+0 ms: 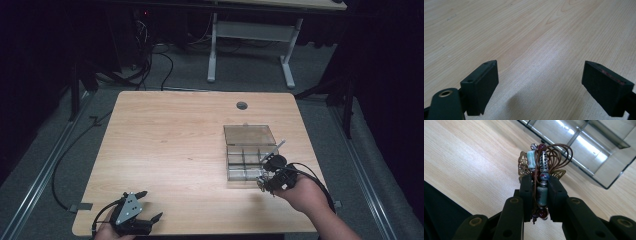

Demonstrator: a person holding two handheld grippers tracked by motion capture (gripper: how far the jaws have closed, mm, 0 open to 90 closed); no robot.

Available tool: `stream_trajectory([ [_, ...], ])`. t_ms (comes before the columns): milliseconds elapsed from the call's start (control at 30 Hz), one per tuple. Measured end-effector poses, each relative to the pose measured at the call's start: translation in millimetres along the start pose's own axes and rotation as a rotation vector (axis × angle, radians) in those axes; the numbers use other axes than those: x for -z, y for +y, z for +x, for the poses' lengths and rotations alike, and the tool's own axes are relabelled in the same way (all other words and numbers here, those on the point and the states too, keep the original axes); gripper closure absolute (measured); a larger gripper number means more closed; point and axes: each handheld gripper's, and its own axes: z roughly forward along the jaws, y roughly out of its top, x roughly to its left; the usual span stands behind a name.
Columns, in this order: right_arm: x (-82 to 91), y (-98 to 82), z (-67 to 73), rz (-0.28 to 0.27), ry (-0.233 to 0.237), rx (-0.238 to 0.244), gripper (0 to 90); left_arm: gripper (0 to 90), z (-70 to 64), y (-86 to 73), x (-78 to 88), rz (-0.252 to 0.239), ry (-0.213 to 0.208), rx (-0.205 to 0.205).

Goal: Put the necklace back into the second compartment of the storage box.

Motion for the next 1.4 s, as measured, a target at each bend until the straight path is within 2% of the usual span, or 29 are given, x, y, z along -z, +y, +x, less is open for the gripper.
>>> stream_trajectory([
  [100, 4.8, 3.5, -1.8, -0.005, -0.001, 0.015, 77.3, 14.3, 0.0, 0.0, 0.0, 0.000, 0.000, 0.000],
  [133, 6.4, 4.4, -0.9, -0.001, -0.002, 0.002, 77.3, 14.4, 0.0, 0.0, 0.0, 0.000, 0.000, 0.000],
  [200, 8.4, 6.2, -1.5, -0.006, -0.005, 0.017, 77.3, 14.3, 0.1, 0.1, 0.0, 0.000, -0.001, 0.000],
  [433, 11.5, 13.1, -2.6, -0.008, -0.010, 0.016, 77.3, 14.3, 0.0, 0.1, -0.1, 0.000, -0.002, 0.000],
  [1167, 2.0, 48.8, -17.4, -0.012, -0.018, 0.002, 77.3, 14.3, 0.5, 0.3, -0.2, 0.001, -0.006, -0.002],
  [1400, -8.8, 62.6, -26.1, -0.002, -0.014, -0.009, 77.3, 14.4, 0.6, 0.2, -0.4, 0.002, -0.009, -0.001],
])
